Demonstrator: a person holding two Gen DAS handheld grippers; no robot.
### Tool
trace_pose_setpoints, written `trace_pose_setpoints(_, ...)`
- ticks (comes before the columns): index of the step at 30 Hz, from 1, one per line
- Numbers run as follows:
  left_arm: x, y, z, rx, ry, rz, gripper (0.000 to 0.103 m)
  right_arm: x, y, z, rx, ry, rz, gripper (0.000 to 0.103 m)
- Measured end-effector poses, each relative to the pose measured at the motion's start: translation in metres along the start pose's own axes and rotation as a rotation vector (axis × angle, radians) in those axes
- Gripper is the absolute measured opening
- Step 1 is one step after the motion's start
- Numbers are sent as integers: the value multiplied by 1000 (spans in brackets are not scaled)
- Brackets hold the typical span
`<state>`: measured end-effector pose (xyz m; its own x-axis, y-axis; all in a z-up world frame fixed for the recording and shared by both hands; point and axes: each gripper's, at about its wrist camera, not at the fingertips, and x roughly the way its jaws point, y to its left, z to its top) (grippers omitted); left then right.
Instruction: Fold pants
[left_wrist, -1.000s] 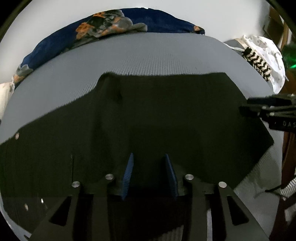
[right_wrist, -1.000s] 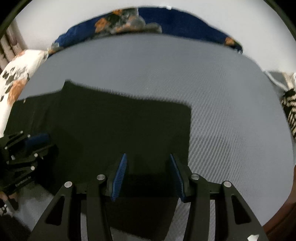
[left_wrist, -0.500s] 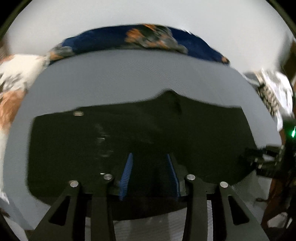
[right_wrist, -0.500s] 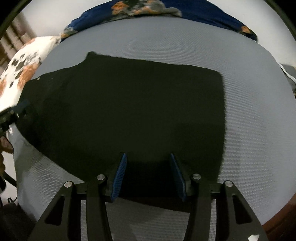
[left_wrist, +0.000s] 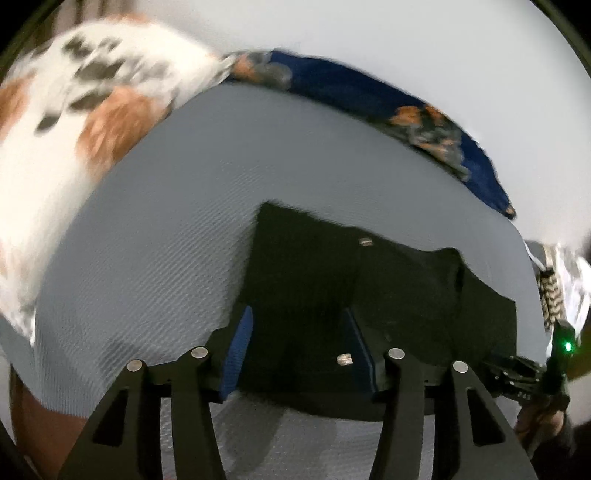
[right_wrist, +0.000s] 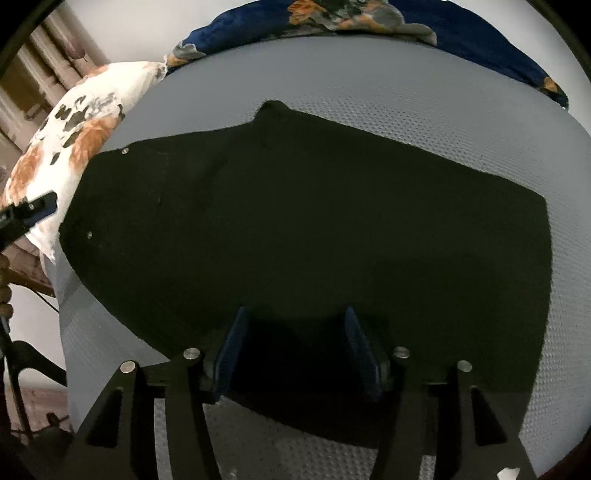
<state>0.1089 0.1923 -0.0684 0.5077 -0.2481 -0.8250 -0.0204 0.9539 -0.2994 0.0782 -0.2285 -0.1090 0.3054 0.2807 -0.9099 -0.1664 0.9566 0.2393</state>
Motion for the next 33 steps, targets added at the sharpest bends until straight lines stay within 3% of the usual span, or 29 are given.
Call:
trace_pose_setpoints(3,9,23,1,-58,58,-45,53,0,0,3,27,4,20,65)
trace_pose_setpoints(8,25,47,-4,-102,180,-110,53,4,2,8,42,16,7,66)
trace_pose_setpoints(17,31,80,-24,-260,283,-303,57,15,19,18,29,40,-36,72)
trace_pose_setpoints(22,43,94,-31,-362,317,-403,57,18,21,21,32,49,-57,72)
trace_pose_setpoints(33,57,91,-17,-345,318,-488,57,23,30,24,38,44,-83,76)
